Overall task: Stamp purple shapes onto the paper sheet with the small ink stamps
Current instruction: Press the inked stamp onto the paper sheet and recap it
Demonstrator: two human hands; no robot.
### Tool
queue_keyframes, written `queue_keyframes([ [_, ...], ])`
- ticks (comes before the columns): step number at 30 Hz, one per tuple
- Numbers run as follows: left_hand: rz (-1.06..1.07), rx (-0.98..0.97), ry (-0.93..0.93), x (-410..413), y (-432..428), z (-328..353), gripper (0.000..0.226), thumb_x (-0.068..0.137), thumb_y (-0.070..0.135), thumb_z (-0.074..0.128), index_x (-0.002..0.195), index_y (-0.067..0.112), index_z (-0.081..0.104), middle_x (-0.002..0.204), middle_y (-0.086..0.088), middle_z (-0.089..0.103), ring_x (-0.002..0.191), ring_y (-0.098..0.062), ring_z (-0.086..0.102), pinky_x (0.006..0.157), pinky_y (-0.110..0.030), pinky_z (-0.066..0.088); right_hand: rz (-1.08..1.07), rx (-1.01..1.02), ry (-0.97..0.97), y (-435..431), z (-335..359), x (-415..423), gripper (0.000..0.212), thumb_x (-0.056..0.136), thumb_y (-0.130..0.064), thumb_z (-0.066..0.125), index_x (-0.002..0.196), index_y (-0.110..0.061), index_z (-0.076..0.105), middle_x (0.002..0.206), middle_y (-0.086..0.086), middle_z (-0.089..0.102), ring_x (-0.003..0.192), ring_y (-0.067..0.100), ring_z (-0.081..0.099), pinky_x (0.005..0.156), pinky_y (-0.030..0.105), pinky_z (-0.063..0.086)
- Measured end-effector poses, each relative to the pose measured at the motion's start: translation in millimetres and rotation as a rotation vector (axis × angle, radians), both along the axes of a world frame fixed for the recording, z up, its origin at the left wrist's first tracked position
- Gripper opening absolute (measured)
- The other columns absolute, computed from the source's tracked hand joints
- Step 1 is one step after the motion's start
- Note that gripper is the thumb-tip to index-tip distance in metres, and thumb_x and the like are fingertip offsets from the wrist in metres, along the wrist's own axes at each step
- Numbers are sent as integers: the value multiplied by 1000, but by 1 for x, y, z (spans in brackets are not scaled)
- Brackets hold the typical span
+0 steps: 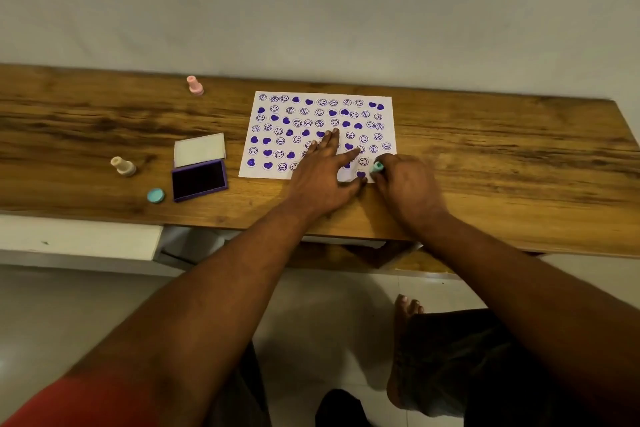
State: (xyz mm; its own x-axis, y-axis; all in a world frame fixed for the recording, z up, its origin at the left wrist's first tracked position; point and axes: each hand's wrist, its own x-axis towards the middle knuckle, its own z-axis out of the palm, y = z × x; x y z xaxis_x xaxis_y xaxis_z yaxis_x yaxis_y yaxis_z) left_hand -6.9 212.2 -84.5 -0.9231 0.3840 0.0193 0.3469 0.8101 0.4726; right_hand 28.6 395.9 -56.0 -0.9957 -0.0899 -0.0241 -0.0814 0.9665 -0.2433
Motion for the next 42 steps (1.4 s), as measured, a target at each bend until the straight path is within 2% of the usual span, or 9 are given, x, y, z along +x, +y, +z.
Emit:
queue_keyframes([
  [11, 0, -7, -8, 0, -2, 0, 67, 95, 56, 59, 156, 34, 43, 172, -12, 12, 159, -21, 8, 128, -38, 9, -22, -56, 28, 0, 2, -4, 36, 100, -27, 61, 131, -9, 64, 117, 19, 71, 110, 38, 63, 88, 41, 49],
  [18, -1, -32, -10, 0, -2, 0, 68, 95, 59, 57, 157, 36, 41, 173, -10, 10, 160, -20, 6, 129, -41, 10, 15, -74, 16, 3, 11, -6, 33, 97, -32, 67, 124, -13, 70, 109, 11, 76, 99, 29, 70, 78, 32, 50],
  [20, 1, -32, -3, 1, -2, -1, 68, 95, 61, 55, 157, 36, 41, 173, -10, 10, 159, -20, 7, 128, -39, 8, -108, -292, 21, 13, 19, -17, 32, 92, -33, 74, 117, -13, 74, 100, 5, 77, 89, 23, 72, 75, 28, 50],
  [22, -2, -22, -1, 0, -2, -3, 68, 95, 62, 56, 156, 36, 42, 173, -10, 11, 159, -20, 7, 127, -37, 7, -362, -726, 107, 30, 30, -30, 30, 90, -29, 77, 112, -8, 77, 95, 5, 76, 80, 16, 69, 74, 30, 54],
  [24, 1, -16, -3, 0, -2, -2, 68, 95, 62, 57, 156, 36, 42, 173, -10, 11, 159, -20, 7, 127, -37, 7, -576, -1094, 148, 48, 39, -39, 32, 90, -28, 78, 111, -5, 76, 89, 2, 73, 72, 8, 61, 66, 22, 51],
  [26, -4, -11, -8, -1, -3, -1, 69, 95, 63, 57, 156, 36, 41, 173, -10, 11, 159, -20, 7, 127, -37, 6, -703, -1218, 90, 59, 38, -42, 34, 89, -32, 80, 112, -9, 76, 87, -4, 71, 71, 5, 56, 64, 20, 48],
  [35, -13, -17, 26, -1, -2, -4, 70, 95, 65, 52, 156, 34, 42, 172, -10, 12, 159, -21, 9, 128, -39, 9, -684, -1158, 43, 37, 19, -51, 29, 87, -37, 80, 109, -17, 78, 89, -7, 75, 73, 3, 59, 66, 23, 48],
  [40, -11, -10, 83, 0, -3, 1, 71, 96, 63, 55, 157, 27, 43, 172, -7, 15, 159, -20, 11, 125, -36, 7, -621, -1188, 50, 13, 25, -61, 29, 93, -28, 76, 113, -8, 73, 85, -6, 74, 55, -10, 65, 47, 10, 46],
  [42, 8, 3, 113, 1, -8, 7, 71, 96, 64, 55, 155, 26, 46, 171, -6, 18, 158, -19, 14, 125, -37, 9, -577, -1196, 34, -1, 31, -65, 27, 93, -26, 75, 112, -7, 73, 85, -3, 75, 58, -5, 69, 48, 14, 49],
])
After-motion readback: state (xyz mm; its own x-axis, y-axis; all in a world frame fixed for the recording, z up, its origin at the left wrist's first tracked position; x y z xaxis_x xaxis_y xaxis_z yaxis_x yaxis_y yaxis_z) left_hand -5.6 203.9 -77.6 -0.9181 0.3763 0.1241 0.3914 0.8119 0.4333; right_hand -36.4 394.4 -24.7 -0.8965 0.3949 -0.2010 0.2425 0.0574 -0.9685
